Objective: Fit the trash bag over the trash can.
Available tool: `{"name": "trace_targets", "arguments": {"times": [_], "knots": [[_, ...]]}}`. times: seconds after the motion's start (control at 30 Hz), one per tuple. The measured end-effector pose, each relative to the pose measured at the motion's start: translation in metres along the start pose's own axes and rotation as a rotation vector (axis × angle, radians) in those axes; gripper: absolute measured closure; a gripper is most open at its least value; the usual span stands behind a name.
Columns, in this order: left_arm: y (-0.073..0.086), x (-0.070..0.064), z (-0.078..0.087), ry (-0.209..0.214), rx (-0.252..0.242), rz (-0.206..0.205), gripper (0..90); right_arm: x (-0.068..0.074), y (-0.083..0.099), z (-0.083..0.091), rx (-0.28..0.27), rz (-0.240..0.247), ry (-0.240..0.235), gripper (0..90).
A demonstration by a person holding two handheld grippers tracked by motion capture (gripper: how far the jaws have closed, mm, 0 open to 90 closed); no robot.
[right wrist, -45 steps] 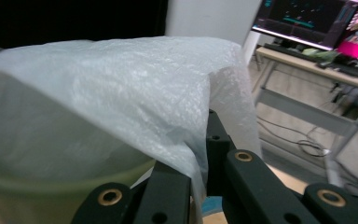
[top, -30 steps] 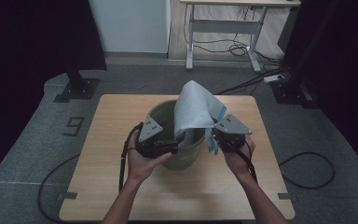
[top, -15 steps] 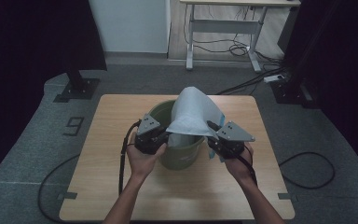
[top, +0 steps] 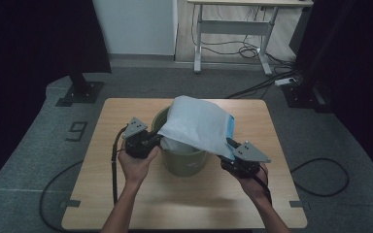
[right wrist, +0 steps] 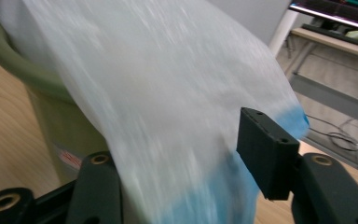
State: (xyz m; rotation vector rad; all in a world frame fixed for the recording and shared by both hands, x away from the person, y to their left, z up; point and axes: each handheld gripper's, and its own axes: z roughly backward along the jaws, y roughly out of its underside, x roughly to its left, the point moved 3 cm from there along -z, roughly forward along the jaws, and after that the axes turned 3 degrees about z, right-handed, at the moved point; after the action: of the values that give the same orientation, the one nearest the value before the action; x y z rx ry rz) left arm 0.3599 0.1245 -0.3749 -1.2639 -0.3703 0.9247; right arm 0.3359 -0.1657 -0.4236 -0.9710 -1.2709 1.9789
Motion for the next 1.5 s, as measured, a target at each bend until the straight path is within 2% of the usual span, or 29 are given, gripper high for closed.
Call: {"name": "trace_targets", "arguments": {"times": [0.07,0.1,0.13,0.17,0.2,0.27,0.3,0.43,0.53,0.6,0.63,0.73,0.77,0.87,0.93,0.97,1.0,1.03,1.07,1.1,1.17,1.23,1.37,1.4,1.47,1.5], "knots": [[-0.001,0.004,0.003,-0.001,-0.004,0.009,89.3,0.002,0.008,0.0,-0.001,0.019,-0.001,44.3],[-0.001,0.009,0.004,0.002,-0.005,0.022,89.3,0.003,0.014,0.0,-0.014,0.035,-0.018,53.8],[-0.001,0.009,0.004,0.002,-0.005,0.022,89.3,0.003,0.014,0.0,-0.014,0.035,-0.018,53.8],[-0.002,0.013,0.005,0.004,0.001,0.026,89.2,0.002,0.014,0.0,-0.042,0.047,-0.031,63.7],[-0.002,0.013,0.005,0.004,0.001,0.026,89.2,0.002,0.014,0.0,-0.042,0.047,-0.031,63.7],[-0.001,0.016,0.005,0.005,0.004,0.028,89.1,-0.003,0.011,0.0,-0.068,0.042,-0.029,78.4],[-0.001,0.017,0.005,0.004,0.008,0.026,89.0,-0.005,0.01,0.001,-0.073,0.039,-0.023,81.7],[0.002,0.017,0.002,0.004,0.016,0.021,88.4,-0.009,0.002,0.006,-0.098,0.034,-0.013,87.1],[0.003,0.016,0.0,0.009,0.028,0.016,88.7,-0.011,-0.004,0.01,-0.113,0.026,-0.003,87.4],[0.004,0.014,-0.002,0.034,0.043,0.008,88.7,-0.014,-0.013,0.017,-0.137,0.018,0.012,87.9],[0.004,0.014,-0.002,0.034,0.043,0.008,88.3,-0.014,-0.013,0.017,-0.137,0.018,0.012,87.9],[0.005,0.009,-0.004,0.067,0.063,-0.008,85.9,-0.017,-0.025,0.028,-0.175,0.046,0.053,88.1],[0.005,0.005,-0.005,0.103,0.073,0.002,79.7,-0.02,-0.03,0.034,-0.19,0.058,0.081,88.2],[0.002,0.0,-0.005,0.106,0.08,-0.016,60.5,-0.024,-0.036,0.042,-0.2,0.057,0.101,88.2],[-0.001,-0.006,-0.002,0.089,0.067,-0.04,47.7,-0.027,-0.036,0.043,-0.189,0.066,0.112,88.3],[-0.006,-0.013,0.002,0.079,0.046,-0.075,44.2,-0.028,-0.036,0.043,-0.181,0.069,0.119,88.3],[-0.006,-0.013,0.002,0.079,0.046,-0.075,40.6,-0.028,-0.036,0.043,-0.181,0.069,0.119,88.3],[-0.01,-0.021,0.004,0.07,0.037,-0.101,36.4,-0.03,-0.033,0.04,-0.149,0.093,0.141,88.3],[-0.01,-0.021,0.004,0.07,0.037,-0.101,33.9,-0.03,-0.033,0.04,-0.149,0.093,0.141,88.3],[-0.013,-0.028,0.003,0.065,0.04,-0.13,32.7,-0.028,-0.031,0.035,-0.124,0.112,0.137,88.4],[-0.015,-0.031,0.002,0.065,0.045,-0.143,30.4,-0.024,-0.03,0.03,-0.112,0.125,0.124,88.4],[-0.017,-0.036,-0.004,0.046,0.065,-0.171,30.0,-0.019,-0.031,0.026,-0.112,0.13,0.103,88.4],[-0.018,-0.037,-0.008,0.043,0.076,-0.179,34.1,-0.011,-0.033,0.022,-0.112,0.145,0.075,88.4],[-0.018,-0.036,-0.009,0.037,0.073,-0.182,37.8,-0.007,-0.033,0.02,-0.108,0.152,0.061,88.4],[-0.018,-0.035,-0.007,0.044,0.058,-0.186,54.1,-0.005,-0.033,0.019,-0.106,0.157,0.051,88.4],[-0.018,-0.034,-0.006,0.056,0.049,-0.185,54.1,-0.005,-0.033,0.019,-0.106,0.157,0.051,88.4]]}}
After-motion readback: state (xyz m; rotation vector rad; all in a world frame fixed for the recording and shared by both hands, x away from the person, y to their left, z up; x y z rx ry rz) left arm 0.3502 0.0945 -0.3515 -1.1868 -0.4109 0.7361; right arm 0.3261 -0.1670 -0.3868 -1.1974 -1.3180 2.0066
